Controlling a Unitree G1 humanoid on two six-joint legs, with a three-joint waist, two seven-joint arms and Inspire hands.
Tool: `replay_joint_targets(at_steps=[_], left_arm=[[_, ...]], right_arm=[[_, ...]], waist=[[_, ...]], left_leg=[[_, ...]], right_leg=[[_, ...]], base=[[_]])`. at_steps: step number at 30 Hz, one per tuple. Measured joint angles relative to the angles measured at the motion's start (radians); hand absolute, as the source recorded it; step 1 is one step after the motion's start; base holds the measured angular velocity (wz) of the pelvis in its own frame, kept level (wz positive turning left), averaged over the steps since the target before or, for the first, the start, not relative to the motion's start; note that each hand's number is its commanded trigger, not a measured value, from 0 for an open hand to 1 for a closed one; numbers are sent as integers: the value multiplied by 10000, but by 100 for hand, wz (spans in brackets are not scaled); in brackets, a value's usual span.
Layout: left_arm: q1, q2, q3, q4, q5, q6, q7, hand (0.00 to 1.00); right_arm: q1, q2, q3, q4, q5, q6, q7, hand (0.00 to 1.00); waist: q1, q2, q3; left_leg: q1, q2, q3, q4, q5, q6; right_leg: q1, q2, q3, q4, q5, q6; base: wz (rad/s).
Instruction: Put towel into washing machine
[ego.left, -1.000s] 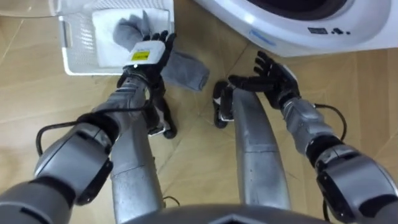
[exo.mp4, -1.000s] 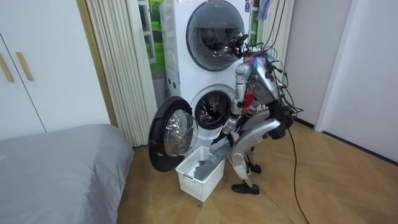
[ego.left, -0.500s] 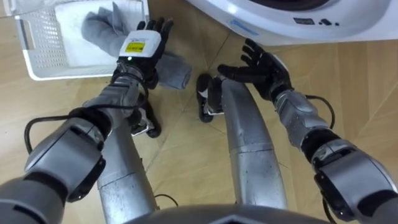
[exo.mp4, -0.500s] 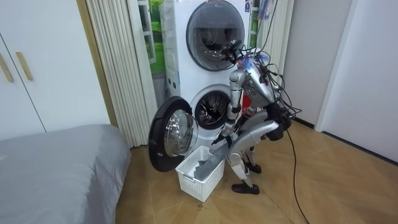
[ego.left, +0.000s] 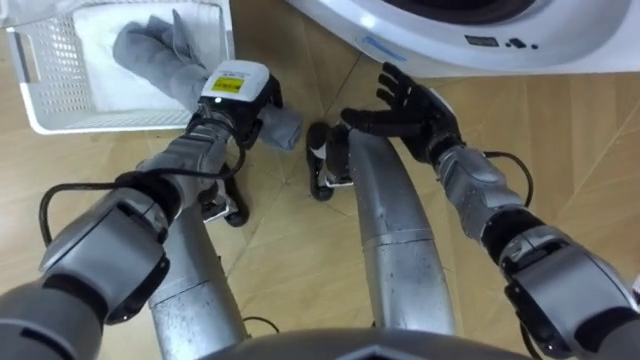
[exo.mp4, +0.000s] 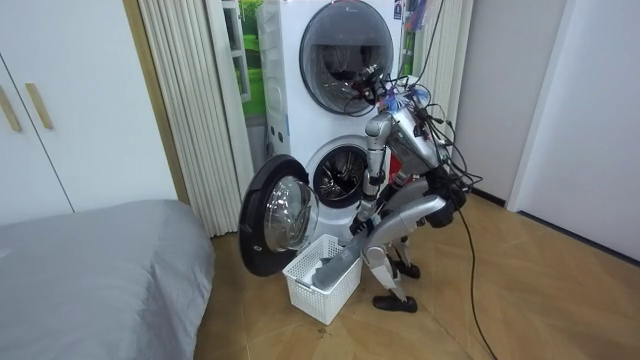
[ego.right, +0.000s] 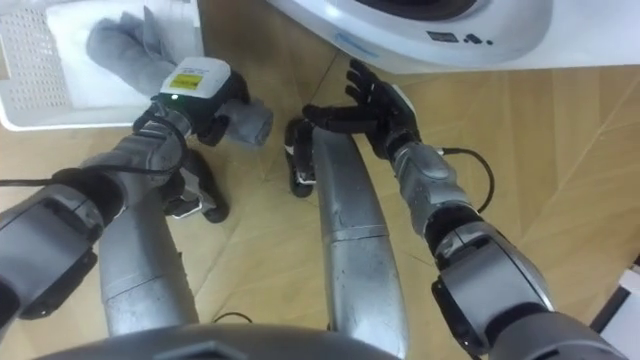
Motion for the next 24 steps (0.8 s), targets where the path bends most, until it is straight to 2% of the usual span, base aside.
replay_joint_targets(at_steps=[3,8,11,13,15,17,21,24], left_arm=[[130,-4,-18,-10,-126,0,-350,100],[299,-43,-49,-12,-616,-7,-1096,100],[731,-171,-170,-15,-784,-43,-1274,100],[963,-235,-228,-14,-769,-68,-1295,100],[1133,-334,-200,-12,-732,-185,-1292,100],[1152,-454,-75,5,-729,-452,-1234,100],[1146,-584,354,9,-789,-523,-915,100],[1129,-583,860,-235,-1453,-551,-555,100]], right_arm=[[1,62,-25,22,-234,3,3,0],[155,96,-123,22,-974,3,-29,0],[509,226,-21,17,-985,14,-58,0],[715,275,71,202,-1178,30,-121,0],[947,241,69,638,-1440,64,-145,0],[1172,216,59,1210,-1415,112,-267,0],[1257,208,-84,1464,-1532,115,-378,0],[1253,128,-155,1577,-1529,134,-440,0]], waist=[[-26,-40,-26],[-39,-57,-45],[35,-45,-110],[39,-37,-120],[186,28,-177],[548,60,-192],[681,236,-181],[994,312,-174]], left_leg=[[81,-33,-6,7,-7,15],[544,-225,-8,-158,-8,20],[1200,-291,11,-811,174,6],[1754,-338,74,-1362,340,33],[2311,-348,141,-2005,516,45],[2983,-318,303,-2673,677,28],[3746,-370,425,-3110,711,53],[4214,-388,585,-3451,724,71]], right_leg=[[87,-13,31,0,6,10],[479,-162,102,-62,-35,79],[1184,-148,47,-762,115,170],[1764,-146,2,-1321,256,211],[2365,-83,-39,-2040,487,267],[3041,99,-55,-2864,807,307],[3727,18,-47,-3247,883,365],[4124,1,-13,-3534,905,403]], base=[[0],[6],[2],[3],[-3],[-19],[-4],[-4]])
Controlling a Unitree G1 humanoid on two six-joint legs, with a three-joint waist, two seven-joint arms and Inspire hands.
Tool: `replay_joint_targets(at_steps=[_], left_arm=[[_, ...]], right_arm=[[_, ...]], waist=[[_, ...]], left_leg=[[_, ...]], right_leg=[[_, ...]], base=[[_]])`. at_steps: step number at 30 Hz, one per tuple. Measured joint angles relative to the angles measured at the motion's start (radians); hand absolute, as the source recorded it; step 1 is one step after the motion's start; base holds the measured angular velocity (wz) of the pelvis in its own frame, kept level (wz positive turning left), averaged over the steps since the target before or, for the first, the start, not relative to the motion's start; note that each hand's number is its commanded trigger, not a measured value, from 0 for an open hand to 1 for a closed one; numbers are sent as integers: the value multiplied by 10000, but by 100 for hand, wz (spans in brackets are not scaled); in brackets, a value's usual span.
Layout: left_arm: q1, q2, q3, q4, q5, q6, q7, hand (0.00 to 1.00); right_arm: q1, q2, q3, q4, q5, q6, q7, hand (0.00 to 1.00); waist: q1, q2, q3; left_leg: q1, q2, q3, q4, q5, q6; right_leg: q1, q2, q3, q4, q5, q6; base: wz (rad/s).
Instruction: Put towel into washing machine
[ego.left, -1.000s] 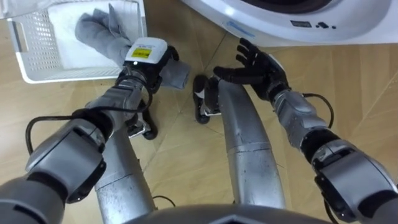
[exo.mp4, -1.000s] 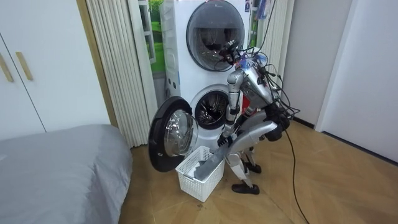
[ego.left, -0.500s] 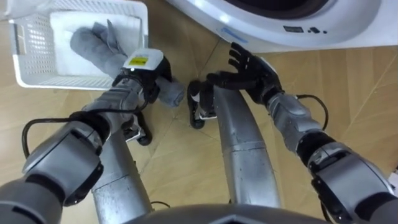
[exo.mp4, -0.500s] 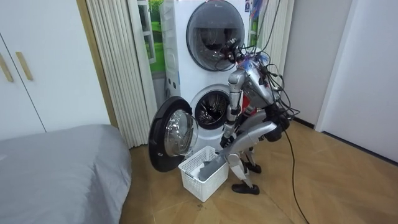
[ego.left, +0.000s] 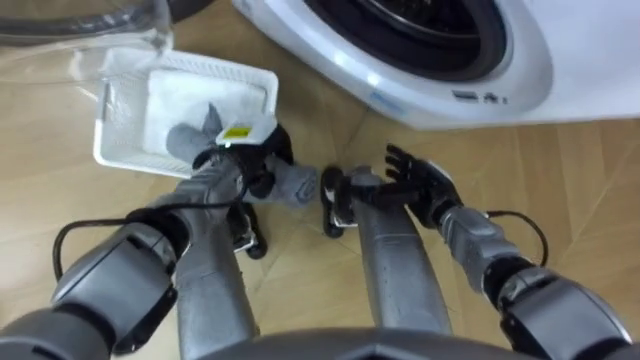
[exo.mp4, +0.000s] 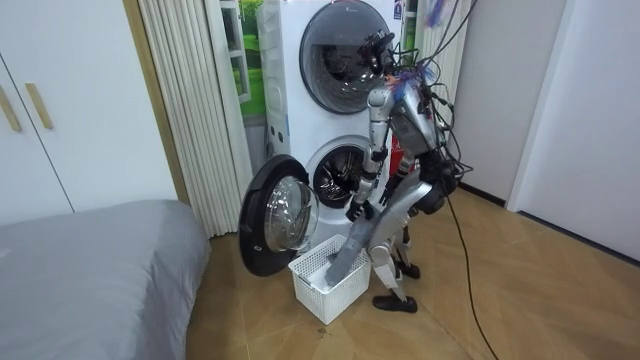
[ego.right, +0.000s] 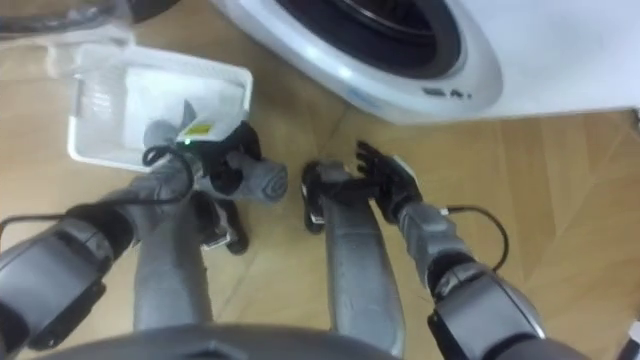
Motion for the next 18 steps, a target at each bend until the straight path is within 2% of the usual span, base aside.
replay_joint_targets(at_steps=[5,8,10,11,14,17,18], left_arm=[[37,199,530,-937,-2077,-146,220,100],[6,93,724,-1386,-3501,-189,-89,100],[68,-81,818,-1893,-5448,-197,-692,100],[76,-132,810,-1987,-5928,-197,-869,100],[382,-446,718,-2572,-9069,-196,-2125,100],[770,-608,592,-2796,-11236,-140,-3144,100],[834,-634,521,-2815,-11621,-131,-3315,100]], right_arm=[[-146,-266,-30,0,-262,180,-23,0],[-175,-260,-42,-47,-344,184,-11,0],[-177,-248,-70,-205,-758,239,-11,0],[-174,-243,-70,-297,-826,315,-11,0],[-165,-63,-79,-878,-1111,411,-56,0],[-246,225,-195,-1267,-1446,575,-41,0],[-254,264,-193,-1321,-1443,600,-17,0]], waist=[[129,103,10],[117,102,9],[182,91,4],[225,81,2],[403,-6,-16],[362,-182,-39],[359,-222,-50]], left_leg=[[432,-272,-2,-480,175,-3],[446,-305,-69,-605,249,4],[424,-318,-51,-623,265,16],[422,-316,-40,-622,266,17],[431,-295,-34,-619,267,18],[416,-321,-77,-651,280,15],[424,-321,-91,-655,286,17]], right_leg=[[393,-252,-127,-237,-10,3],[471,-475,-350,-311,-24,-4],[473,-516,-371,-334,-25,-2],[473,-518,-370,-334,-26,0],[484,-501,-375,-373,-29,5],[489,-550,-455,-382,-32,0],[517,-549,-470,-397,-32,0]], base=[[14],[14],[3],[0],[0],[4],[7]])
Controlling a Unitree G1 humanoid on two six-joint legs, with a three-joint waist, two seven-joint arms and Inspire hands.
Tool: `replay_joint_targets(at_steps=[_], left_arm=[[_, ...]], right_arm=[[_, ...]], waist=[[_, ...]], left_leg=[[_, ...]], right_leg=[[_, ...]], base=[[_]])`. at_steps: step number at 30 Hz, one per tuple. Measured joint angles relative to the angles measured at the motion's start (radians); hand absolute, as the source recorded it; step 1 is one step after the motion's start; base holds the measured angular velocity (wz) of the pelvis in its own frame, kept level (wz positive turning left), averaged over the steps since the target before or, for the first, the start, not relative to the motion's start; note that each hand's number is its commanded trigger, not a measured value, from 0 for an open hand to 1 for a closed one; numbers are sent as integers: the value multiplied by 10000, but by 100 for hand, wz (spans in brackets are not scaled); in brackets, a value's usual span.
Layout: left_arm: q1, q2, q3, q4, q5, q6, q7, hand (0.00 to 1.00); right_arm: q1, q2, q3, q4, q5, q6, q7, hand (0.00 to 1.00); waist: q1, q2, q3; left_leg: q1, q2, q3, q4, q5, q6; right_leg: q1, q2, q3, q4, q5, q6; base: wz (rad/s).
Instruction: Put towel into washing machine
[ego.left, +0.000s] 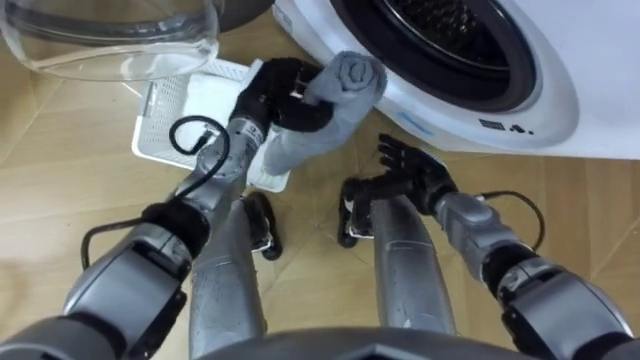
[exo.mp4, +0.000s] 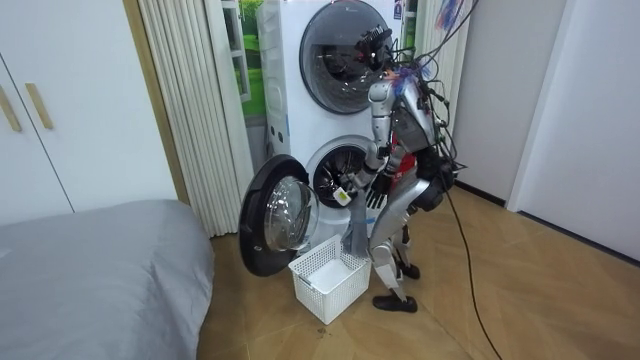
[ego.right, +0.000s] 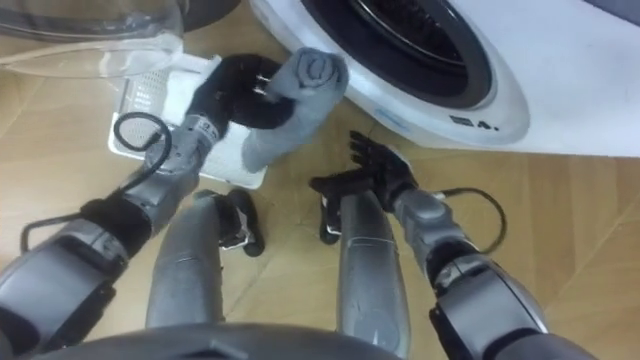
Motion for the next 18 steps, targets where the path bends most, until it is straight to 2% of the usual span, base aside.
replay_joint_targets(at_steps=[1,4,5,7,13,14,15,16,18], left_arm=[[121,-122,-72,-36,-605,76,-333,100],[546,-173,-377,-303,-1925,270,-1164,100],[592,-182,-486,-310,-2169,319,-1307,100],[854,-201,-693,-316,-2785,514,-1725,100],[1314,-202,-718,-706,-4028,921,-2176,100],[1327,-206,-727,-706,-4213,964,-2212,100],[1326,-206,-745,-706,-4639,1076,-2254,100],[1327,-207,-747,-705,-4998,1155,-2346,100],[1328,-218,-749,-707,-5319,1271,-2443,100]], right_arm=[[-6,57,0,-5,-8,40,34,0],[25,292,2,-34,-17,214,82,0],[53,317,5,-36,-18,238,87,0],[193,286,-112,0,-81,249,14,0],[404,267,-583,-218,-655,255,12,0],[407,255,-589,-218,-659,254,9,15],[413,258,-590,-240,-653,254,-8,62],[417,273,-590,-262,-669,257,-26,100],[422,284,-591,-265,-693,287,-33,100]], waist=[[-3,-20,-9],[-47,-298,-191],[-50,-318,-204],[-34,-472,-308],[9,-481,-318],[7,-481,-318],[6,-477,-320],[14,-449,-336],[17,-441,-340]], left_leg=[[16,0,-107,-7,10,-2],[9,-39,-344,-40,35,-21],[11,-66,-425,-58,51,-41],[61,-135,-485,-137,87,-23],[268,-234,-461,-364,137,12],[312,-258,-458,-415,156,9],[376,-304,-455,-527,210,-6],[387,-307,-457,-605,249,-20],[396,-314,-465,-696,302,-46]], right_leg=[[133,11,-113,-100,2,3],[303,9,-327,-217,1,1],[372,8,-398,-269,1,1],[482,13,-470,-335,3,2],[668,-121,-548,-467,13,22],[700,-138,-550,-483,13,23],[741,-160,-588,-533,13,22],[759,-157,-619,-604,14,22],[762,-162,-663,-646,15,18]], base=[[12],[15],[23],[16],[4],[9],[7],[6],[5]])
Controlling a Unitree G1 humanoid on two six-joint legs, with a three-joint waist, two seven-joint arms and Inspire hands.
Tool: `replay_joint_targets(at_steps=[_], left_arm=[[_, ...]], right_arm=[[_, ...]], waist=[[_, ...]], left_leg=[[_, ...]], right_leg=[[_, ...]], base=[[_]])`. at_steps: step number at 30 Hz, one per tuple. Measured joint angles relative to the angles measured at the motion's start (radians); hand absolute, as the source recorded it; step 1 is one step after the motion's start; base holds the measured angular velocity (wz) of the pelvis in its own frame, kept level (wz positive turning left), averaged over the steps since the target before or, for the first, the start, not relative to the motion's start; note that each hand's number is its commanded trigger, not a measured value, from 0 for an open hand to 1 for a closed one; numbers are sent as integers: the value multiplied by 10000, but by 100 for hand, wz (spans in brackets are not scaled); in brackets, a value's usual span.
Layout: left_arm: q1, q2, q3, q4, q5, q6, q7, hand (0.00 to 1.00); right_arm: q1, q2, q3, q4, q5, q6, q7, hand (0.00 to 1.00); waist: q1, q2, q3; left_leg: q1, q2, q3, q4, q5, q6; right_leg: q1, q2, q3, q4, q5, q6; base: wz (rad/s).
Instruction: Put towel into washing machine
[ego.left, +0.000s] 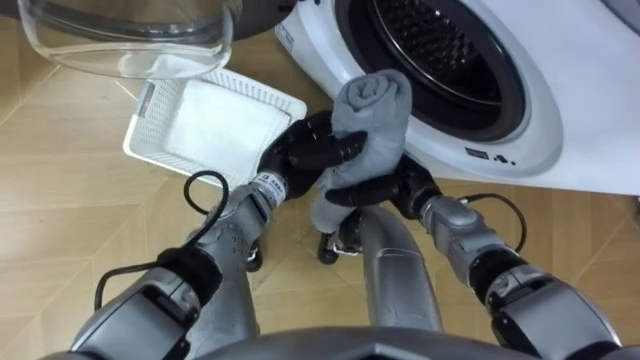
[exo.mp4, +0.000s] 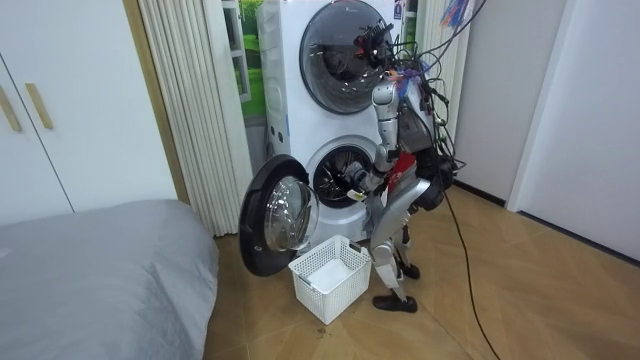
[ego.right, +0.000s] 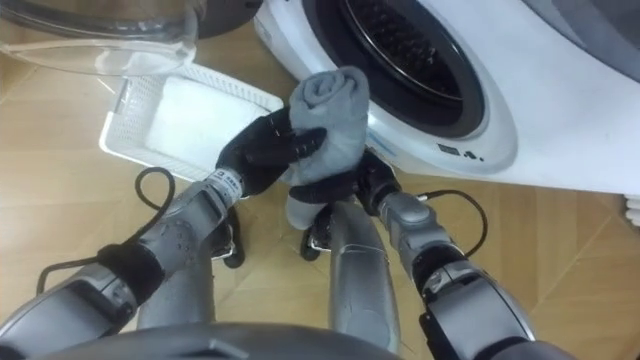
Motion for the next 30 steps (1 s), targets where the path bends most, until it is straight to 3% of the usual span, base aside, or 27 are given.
replay_joint_targets(at_steps=[4,10,14,17,18,19,26,30], left_arm=[[27,-106,-41,-1,-748,245,-13,100],[23,-349,43,-123,-2045,237,-12,100],[51,-399,130,-125,-2402,243,-12,100],[72,-410,151,-125,-2399,251,-11,100],[78,-412,154,-125,-2401,256,-11,82],[80,-413,169,-124,-2403,278,-8,0],[245,-577,606,-125,-2412,302,-10,0],[246,-628,1044,-90,-1905,354,-6,0]], right_arm=[[6,1,-154,8,-82,183,-12,100],[10,-16,-426,-54,-615,176,-202,100],[-12,25,-607,-103,-845,221,-318,100],[-49,49,-717,-78,-838,276,-313,100],[-41,50,-749,-70,-836,277,-312,100],[-6,53,-806,-6,-826,272,-311,100],[47,83,-964,58,-908,342,-492,100],[111,-28,-1015,118,-874,605,-1048,100]], waist=[[27,72,-31],[177,352,-69],[260,527,-100],[257,529,-99],[257,531,-97],[247,533,-95],[336,554,-74],[786,604,-17]], left_leg=[[13,4,-26,-85,39,-69],[61,34,-14,-98,53,-93],[177,8,-17,-197,109,-99],[294,11,-8,-450,259,-138],[326,15,-10,-516,301,-150],[413,12,-14,-633,348,-170],[642,37,16,-953,476,-293],[637,162,59,-999,483,-324]], right_leg=[[-2,10,-61,-7,-14,-47],[58,54,-9,17,-5,-67],[150,28,-2,-28,-2,-71],[294,48,-59,-285,60,-106],[327,56,-64,-354,102,-123],[409,58,-72,-468,133,-127],[606,254,-52,-735,194,-200],[603,271,-111,-861,260,-306]], base=[[1],[0],[4],[2],[0],[0],[-1],[-7]])
